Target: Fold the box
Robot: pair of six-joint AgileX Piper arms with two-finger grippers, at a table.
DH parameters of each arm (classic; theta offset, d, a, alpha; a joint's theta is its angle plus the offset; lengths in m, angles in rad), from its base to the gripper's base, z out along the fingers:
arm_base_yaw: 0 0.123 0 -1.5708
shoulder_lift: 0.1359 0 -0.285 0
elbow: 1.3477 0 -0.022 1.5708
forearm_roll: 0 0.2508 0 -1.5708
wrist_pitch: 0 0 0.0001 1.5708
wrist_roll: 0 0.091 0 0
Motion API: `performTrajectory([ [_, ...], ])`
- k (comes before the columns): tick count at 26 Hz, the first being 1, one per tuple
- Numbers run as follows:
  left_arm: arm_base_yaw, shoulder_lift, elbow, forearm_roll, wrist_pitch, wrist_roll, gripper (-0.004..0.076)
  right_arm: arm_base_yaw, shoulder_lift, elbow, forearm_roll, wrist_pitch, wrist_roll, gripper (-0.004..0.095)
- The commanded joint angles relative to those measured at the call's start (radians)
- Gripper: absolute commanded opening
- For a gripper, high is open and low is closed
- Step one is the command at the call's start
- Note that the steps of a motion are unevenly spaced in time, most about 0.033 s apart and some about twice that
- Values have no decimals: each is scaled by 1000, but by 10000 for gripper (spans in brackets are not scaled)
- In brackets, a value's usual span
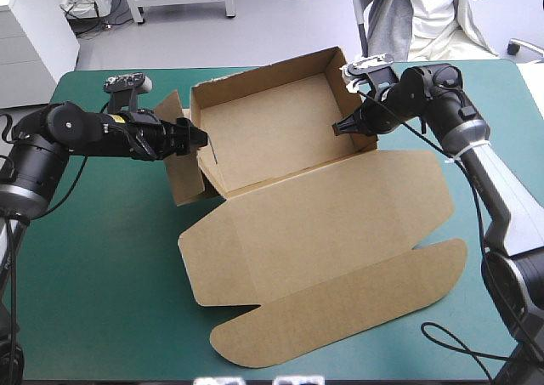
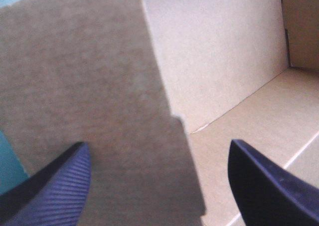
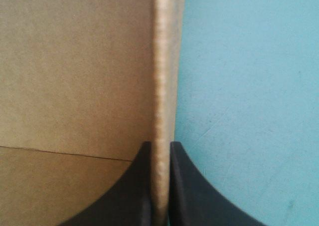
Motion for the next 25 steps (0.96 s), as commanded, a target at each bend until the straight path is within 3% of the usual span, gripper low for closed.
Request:
performTrajectory([
  [1,-6,-37,-36,-18,-46,-6,545,-1,-59,-39,19,-44,8,-13],
  [7,-6,-37,-36,21,-45,-6,545,-1,-59,-39,19,-44,8,-13],
  [22,-6,-41,-65,-201,-4,-4,545,-1,-59,-39,-26,-22,13,-13],
  [24,-6,-41,-128,-205,28,-4,510,-1,-59,-39,-26,-22,13,-13],
  [25,-6,-41,-177,-213,49,-4,449,-1,-59,-39,-28,-22,13,-13],
])
